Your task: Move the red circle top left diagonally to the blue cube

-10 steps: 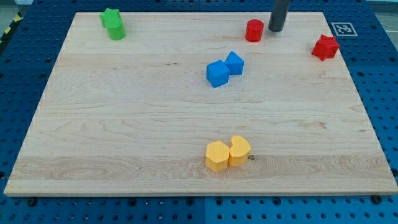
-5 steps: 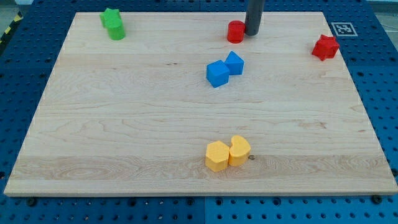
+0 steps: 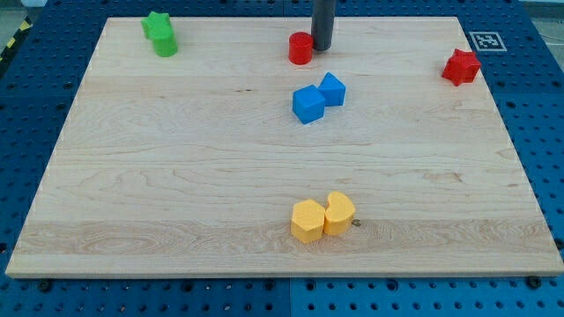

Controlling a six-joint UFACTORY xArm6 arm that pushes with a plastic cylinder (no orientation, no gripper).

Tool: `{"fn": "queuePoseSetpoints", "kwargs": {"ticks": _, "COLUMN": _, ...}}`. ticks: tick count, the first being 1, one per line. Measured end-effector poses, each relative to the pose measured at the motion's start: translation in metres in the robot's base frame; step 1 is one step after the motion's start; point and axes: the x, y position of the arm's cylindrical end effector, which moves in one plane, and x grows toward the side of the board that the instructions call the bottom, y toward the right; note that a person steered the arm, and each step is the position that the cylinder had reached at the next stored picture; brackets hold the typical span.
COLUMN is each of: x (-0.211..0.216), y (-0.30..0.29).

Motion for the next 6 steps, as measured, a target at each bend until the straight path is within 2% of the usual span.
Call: {"fn": "queuePoseSetpoints", "kwargs": {"ticks": 6, "x": -0.004, "y": -0.046}}
